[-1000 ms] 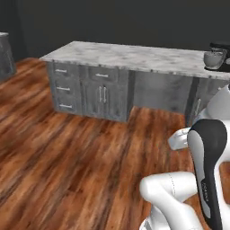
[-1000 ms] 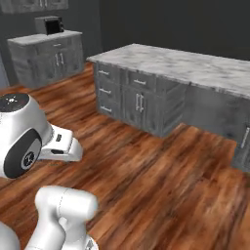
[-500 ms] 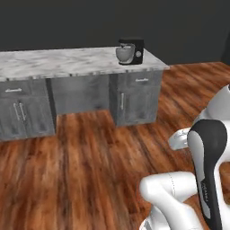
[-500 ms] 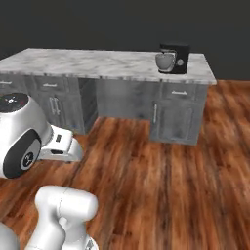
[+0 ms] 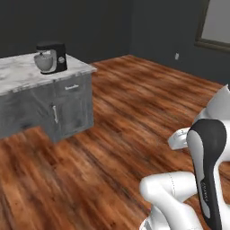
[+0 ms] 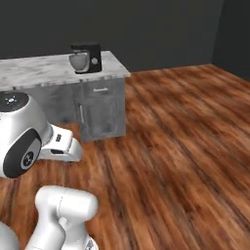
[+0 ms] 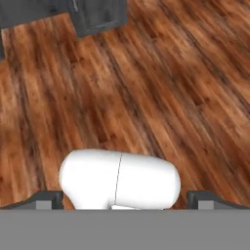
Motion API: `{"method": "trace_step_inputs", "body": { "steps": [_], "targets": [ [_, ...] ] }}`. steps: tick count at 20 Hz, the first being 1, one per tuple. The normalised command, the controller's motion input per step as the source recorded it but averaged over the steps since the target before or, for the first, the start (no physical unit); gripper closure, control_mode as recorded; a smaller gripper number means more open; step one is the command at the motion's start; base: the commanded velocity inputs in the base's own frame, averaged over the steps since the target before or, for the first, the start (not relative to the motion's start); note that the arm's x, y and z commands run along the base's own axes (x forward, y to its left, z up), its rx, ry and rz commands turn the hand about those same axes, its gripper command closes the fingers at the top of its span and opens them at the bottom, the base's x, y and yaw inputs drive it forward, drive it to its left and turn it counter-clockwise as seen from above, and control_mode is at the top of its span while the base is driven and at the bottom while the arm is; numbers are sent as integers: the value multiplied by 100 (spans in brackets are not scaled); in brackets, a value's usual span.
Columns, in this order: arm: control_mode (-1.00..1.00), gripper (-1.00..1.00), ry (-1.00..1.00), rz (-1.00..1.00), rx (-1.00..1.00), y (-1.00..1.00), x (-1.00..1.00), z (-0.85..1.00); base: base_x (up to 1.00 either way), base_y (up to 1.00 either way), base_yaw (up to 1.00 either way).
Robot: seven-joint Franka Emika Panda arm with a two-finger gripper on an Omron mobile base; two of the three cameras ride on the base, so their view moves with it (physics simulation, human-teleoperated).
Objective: Navigate to the fridge.
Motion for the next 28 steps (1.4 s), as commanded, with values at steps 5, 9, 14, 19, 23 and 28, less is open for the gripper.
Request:
{"method": "trace_step_inputs", "body": {
  "steps": [5, 9, 14, 19, 23, 28],
  "targets": [
    [100, -100, 0, 0, 0, 0, 0, 0, 46, 6, -73],
    [100, -100, 0, 0, 0, 0, 0, 0, 55, 20, -70],
    [100, -100, 0, 0, 0, 0, 0, 0, 59, 29, -69],
    [100, -100, 0, 0, 0, 0, 0, 0, 60, 37, -69],
    [100, -100, 0, 0, 0, 0, 0, 0, 62, 61, -63],
    [100, -100, 0, 0, 0, 0, 0, 0, 77, 96, -53]
  ]
}}
